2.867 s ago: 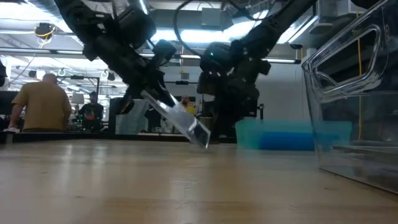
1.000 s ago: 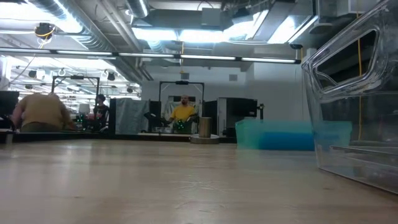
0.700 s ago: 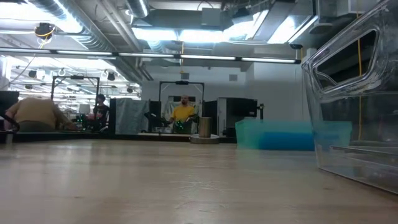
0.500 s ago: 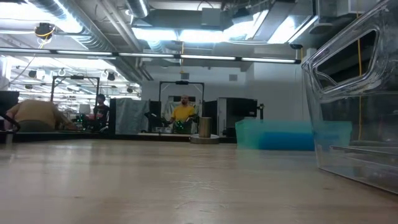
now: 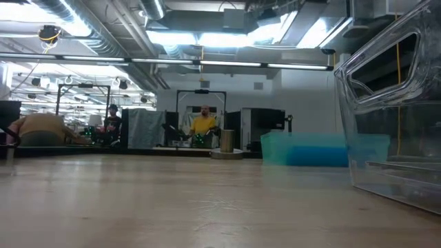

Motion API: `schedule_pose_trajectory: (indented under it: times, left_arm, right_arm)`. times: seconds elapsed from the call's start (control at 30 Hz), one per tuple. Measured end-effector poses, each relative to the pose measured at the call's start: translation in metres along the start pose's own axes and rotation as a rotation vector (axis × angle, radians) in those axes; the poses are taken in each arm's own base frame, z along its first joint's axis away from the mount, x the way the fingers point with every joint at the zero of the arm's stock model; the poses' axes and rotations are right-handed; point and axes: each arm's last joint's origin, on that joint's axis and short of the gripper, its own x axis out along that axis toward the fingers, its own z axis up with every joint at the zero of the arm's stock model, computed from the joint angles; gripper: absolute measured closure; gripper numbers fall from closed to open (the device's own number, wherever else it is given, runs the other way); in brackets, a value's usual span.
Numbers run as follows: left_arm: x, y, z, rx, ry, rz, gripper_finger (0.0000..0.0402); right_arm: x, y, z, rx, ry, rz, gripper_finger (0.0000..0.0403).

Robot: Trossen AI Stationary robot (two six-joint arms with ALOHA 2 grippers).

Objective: Pick & place jewel cases by type
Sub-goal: Put the black CD case into the transparent bin

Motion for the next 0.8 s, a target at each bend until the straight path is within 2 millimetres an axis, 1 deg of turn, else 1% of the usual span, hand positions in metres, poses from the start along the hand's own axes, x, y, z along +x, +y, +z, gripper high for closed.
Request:
schedule_pose_trajectory:
  times: [0.1,0.13,0.23,0.37,0.5,0.67,0.73,0.8]
  left_arm:
    - [0.000,0.006,0.002,-0.372,-0.007,-0.036,0.0385]
    - [0.001,0.007,0.002,-0.471,-0.005,-0.038,0.0384]
    - [0.002,0.006,0.002,-0.651,0.006,-0.061,0.0385]
    - [0.007,-0.004,-0.003,-0.849,0.050,-0.106,0.0385]
    - [0.010,-0.017,-0.008,-0.959,0.097,-0.130,0.0385]
    - [0.015,-0.033,-0.021,-1.052,0.196,-0.151,0.0385]
    - [0.017,-0.038,-0.026,-1.070,0.230,-0.139,0.0385]
    - [0.020,-0.036,-0.031,-1.036,0.250,-0.105,0.0385]
  right_arm:
    - [-0.002,0.006,-0.002,-0.054,0.003,0.023,0.0393]
    - [-0.002,0.007,-0.002,-0.075,0.004,0.030,0.0393]
    - [-0.003,0.011,-0.003,-0.132,0.005,0.044,0.0393]
    - [-0.004,0.014,-0.004,-0.209,0.009,0.078,0.0393]
    - [-0.006,0.017,-0.008,-0.315,0.033,0.131,0.0393]
    - [-0.001,0.018,-0.016,-0.425,0.112,0.128,0.0393]
    - [0.004,0.018,-0.019,-0.439,0.142,0.120,0.0393]
    - [0.011,0.017,-0.021,-0.440,0.176,0.107,0.0390]
